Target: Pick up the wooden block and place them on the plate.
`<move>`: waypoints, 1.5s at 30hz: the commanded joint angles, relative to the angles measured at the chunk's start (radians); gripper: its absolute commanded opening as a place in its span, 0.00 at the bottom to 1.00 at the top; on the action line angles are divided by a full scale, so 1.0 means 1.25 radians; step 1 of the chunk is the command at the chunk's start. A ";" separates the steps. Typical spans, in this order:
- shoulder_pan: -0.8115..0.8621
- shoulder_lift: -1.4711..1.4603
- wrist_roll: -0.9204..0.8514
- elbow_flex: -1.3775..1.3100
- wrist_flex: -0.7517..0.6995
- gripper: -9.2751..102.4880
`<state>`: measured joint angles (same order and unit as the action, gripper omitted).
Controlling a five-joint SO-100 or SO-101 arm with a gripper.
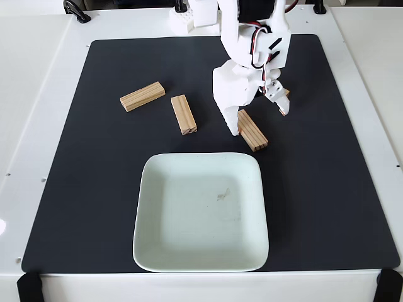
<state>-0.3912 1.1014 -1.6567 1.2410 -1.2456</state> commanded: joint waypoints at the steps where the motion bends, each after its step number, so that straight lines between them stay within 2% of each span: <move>1: -0.007 0.005 0.005 -0.021 0.009 0.46; 9: -0.002 -0.028 0.005 -0.032 0.009 0.34; 21: 0.010 -0.034 0.006 -0.022 0.009 0.08; 32: 0.013 -0.015 0.011 -0.023 -0.004 0.08; 37: 0.016 0.088 0.117 -0.012 -0.007 0.08; 45: 0.010 0.286 0.217 0.074 -0.128 0.08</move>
<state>-0.3820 1.3438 -1.4281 1.3162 -1.3714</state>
